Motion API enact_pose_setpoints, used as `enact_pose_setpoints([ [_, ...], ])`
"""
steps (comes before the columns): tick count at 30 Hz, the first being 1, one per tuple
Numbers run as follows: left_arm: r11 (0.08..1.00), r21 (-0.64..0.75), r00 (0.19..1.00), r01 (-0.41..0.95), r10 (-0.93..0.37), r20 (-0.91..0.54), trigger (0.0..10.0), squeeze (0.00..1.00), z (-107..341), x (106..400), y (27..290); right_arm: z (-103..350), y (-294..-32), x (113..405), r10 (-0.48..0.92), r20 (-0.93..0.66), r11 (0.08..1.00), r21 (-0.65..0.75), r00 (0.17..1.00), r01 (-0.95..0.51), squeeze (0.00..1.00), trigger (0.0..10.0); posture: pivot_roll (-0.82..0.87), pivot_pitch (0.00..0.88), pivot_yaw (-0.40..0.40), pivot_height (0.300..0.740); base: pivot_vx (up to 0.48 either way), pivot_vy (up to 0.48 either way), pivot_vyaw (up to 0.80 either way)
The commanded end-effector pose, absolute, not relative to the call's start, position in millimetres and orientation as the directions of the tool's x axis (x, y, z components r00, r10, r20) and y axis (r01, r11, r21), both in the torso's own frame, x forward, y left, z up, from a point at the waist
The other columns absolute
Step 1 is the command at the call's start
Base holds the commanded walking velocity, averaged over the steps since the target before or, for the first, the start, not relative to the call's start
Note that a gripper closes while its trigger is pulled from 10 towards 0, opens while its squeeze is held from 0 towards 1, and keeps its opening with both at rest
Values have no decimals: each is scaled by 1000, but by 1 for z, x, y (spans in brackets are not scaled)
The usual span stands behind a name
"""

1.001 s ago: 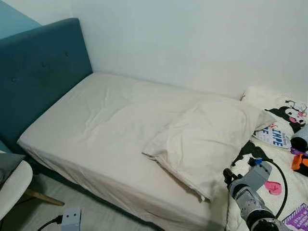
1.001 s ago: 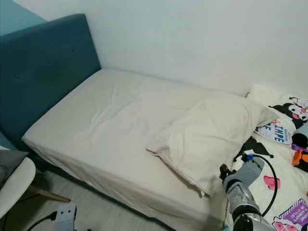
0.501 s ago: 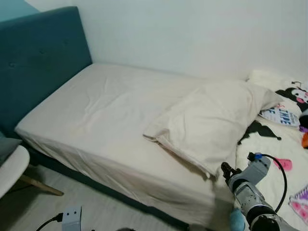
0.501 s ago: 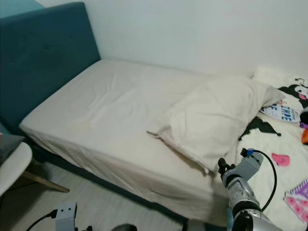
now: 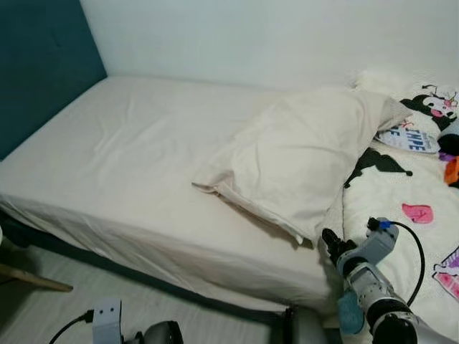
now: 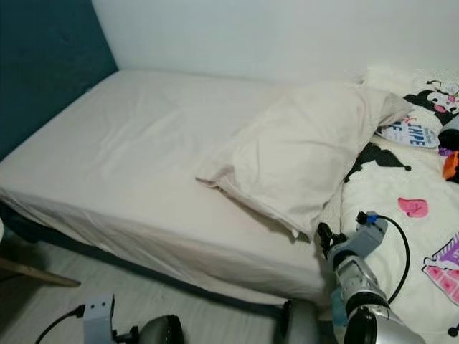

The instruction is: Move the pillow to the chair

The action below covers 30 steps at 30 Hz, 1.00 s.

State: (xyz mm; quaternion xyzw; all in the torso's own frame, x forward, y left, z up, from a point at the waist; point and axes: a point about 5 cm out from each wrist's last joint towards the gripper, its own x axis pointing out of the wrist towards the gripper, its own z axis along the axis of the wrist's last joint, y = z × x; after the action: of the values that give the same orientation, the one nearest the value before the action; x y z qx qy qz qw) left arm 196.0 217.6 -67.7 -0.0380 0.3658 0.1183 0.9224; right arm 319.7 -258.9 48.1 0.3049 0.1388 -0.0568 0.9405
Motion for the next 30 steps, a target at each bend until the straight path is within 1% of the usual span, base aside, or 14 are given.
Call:
enact_pose_setpoints([
  [1,968,27,691,-248,196,-695,10000,0,-71,186,223,51,-254,322,16,-261,789,596,965,148,1000,10000,-52,182,68,511,0,0,0],
  [3,970,31,700,-243,197,-687,10000,0,-70,186,225,54,-253,324,35,-236,781,612,971,120,1000,10000,-47,197,73,506,0,0,0],
  [5,972,37,724,-234,200,-661,10000,0,-68,183,232,70,-250,334,81,-148,761,648,986,35,1000,10000,-30,241,85,491,0,0,0],
  [10,972,41,734,-230,201,-649,10000,0,-67,181,236,78,-248,339,100,-108,752,659,989,-4,1000,10000,-26,253,88,481,0,0,0],
  [11,972,47,747,-231,208,-632,10000,0,-65,178,241,91,-245,349,111,-65,734,679,992,-38,1000,10000,-12,293,88,471,0,0,0],
  [17,970,52,764,-236,218,-608,10000,0,-63,172,245,112,-233,363,177,26,685,714,984,-142,1000,10000,7,323,88,451,0,0,0],
  [18,971,53,767,-235,219,-603,10000,0,-64,170,245,118,-227,366,208,58,666,723,976,-185,482,10000,17,334,85,446,0,0,0],
  [19,971,56,770,-233,219,-599,10000,0,-64,168,245,123,-221,369,235,96,633,740,967,-227,0,10000,25,340,84,441,0,0,0],
  [20,971,57,772,-232,220,-596,10000,0,-64,166,245,127,-216,371,251,122,610,750,960,-255,0,10000,27,342,83,436,0,0,0],
  [21,971,57,772,-232,220,-596,10000,0,-64,166,245,127,-216,371,251,122,610,750,960,-255,0,10000,27,342,83,436,0,0,0],
  [24,971,57,775,-231,220,-592,10000,0,-64,160,246,140,-193,378,351,213,528,759,912,-380,0,10000,36,351,80,436,0,0,0],
  [25,971,57,775,-231,220,-592,10000,0,-64,160,246,140,-193,378,351,213,528,759,912,-380,0,10000,36,351,80,436,0,0,0],
  [26,971,58,773,-231,220,-596,10000,0,-65,157,246,143,-177,383,394,187,544,742,900,-392,0,10000,37,352,75,436,0,0,0],
  [30,971,58,771,-231,220,-597,10000,0,-65,156,246,143,-173,384,399,165,561,734,902,-382,0,10000,37,352,75,436,0,0,0],
])
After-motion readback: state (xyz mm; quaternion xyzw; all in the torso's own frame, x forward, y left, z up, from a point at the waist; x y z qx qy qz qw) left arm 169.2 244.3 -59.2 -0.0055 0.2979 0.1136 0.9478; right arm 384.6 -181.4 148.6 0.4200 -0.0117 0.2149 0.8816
